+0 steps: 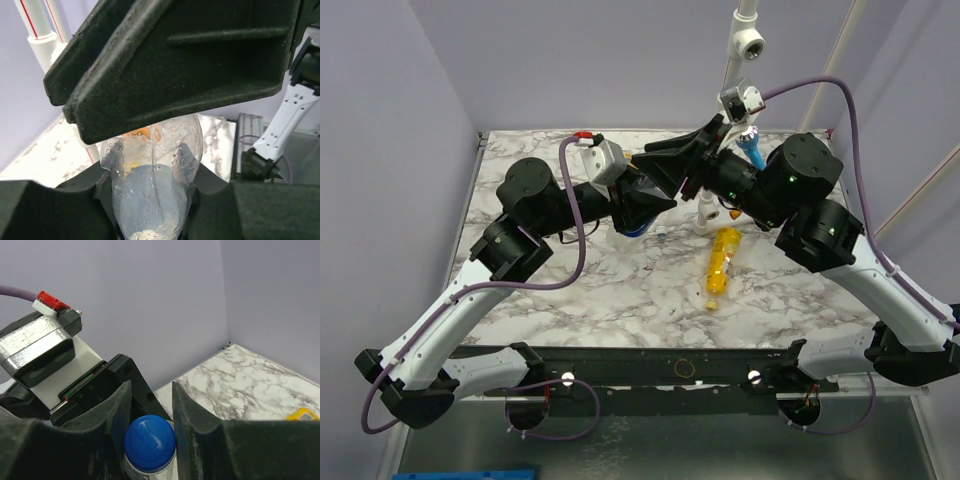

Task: Unscrew the bottle caps
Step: Unscrew the bottle cap from the plastic bottle.

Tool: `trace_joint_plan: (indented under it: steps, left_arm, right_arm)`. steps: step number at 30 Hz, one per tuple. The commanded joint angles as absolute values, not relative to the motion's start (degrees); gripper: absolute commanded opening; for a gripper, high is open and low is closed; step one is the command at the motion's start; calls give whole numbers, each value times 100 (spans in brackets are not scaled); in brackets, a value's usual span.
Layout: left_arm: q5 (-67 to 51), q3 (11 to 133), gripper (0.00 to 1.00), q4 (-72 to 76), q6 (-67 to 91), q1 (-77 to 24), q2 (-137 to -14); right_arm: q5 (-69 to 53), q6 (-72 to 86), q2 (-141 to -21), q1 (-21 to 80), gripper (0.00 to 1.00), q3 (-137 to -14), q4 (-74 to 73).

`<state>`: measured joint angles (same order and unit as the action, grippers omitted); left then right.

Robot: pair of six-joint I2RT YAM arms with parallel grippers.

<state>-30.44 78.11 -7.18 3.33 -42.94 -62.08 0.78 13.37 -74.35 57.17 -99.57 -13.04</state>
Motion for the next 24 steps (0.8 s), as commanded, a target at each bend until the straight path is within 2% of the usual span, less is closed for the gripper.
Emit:
trace_joint_plan:
  steps: [1,2,3,4,5,6,7,8,12,20,24]
  left_arm:
    - [-3502,7934,0,-435,234,-4307,-6074]
    - [-3448,7901,0,-440,257,-4303,-6060]
    - [-3412,7870,0,-442,262,-4291,-6056]
    - [-3366,7831,0,-439,251,-4289,-6047]
    - [-3315,7810,0,-435,233,-4289,-6042]
    - [-3270,7785,0,-431,235,-4290,-6037]
    - [-3217,7763,0,-431,228,-4290,-6034]
    - [-3179,7752,0,-422,224,-4289,-6029]
    - [-3064,7708,0,-388,220,-4282,-6012]
    - [-2870,7631,0,-387,245,-4276,-5999]
    - [-2815,7620,0,-387,255,-4267,-6006]
  right_arm:
    - [159,1284,-7515,5722,1,-9873,-1400]
    - [205,1315,-7515,5722,3,-9877,-1385]
    - [278,1350,-7511,5722,15,-9870,-1360]
    - [332,1393,-7506,5722,30,-9872,-1325]
    - [395,1440,-7506,5722,49,-9878,-1295]
    - [462,1483,-7493,5722,62,-9888,-1264]
    - [517,1530,-7482,5722,69,-9889,-1222]
    - [584,1561,-7450,5722,70,-9884,-1187]
    - [685,1612,-7329,5723,68,-9781,-987]
    - [431,1649,-7267,5723,38,-9798,-922]
    - [378,1620,-7224,5728,33,-9810,-949]
